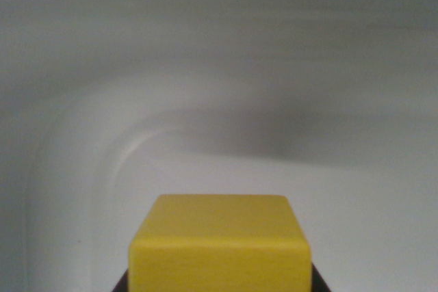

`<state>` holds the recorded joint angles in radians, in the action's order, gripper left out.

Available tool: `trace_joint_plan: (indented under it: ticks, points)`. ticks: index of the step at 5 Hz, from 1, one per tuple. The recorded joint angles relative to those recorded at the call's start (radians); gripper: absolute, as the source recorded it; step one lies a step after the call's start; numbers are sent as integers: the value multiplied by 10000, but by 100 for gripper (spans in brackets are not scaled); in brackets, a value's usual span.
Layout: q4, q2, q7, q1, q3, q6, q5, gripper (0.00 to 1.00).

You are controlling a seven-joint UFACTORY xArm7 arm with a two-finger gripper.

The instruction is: Pick yellow cube

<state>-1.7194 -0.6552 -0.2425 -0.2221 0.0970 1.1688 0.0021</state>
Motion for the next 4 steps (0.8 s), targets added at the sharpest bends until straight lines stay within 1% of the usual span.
trace_joint_plan:
  ticks: [1,2,3,4]
  points:
    - [0,0,0,0,0,0,0,100]
    - [-345,105,-15,-4,7,450,6,100]
    - [-345,105,-15,-4,7,450,6,100]
    - [-703,215,-30,-7,14,916,13,100]
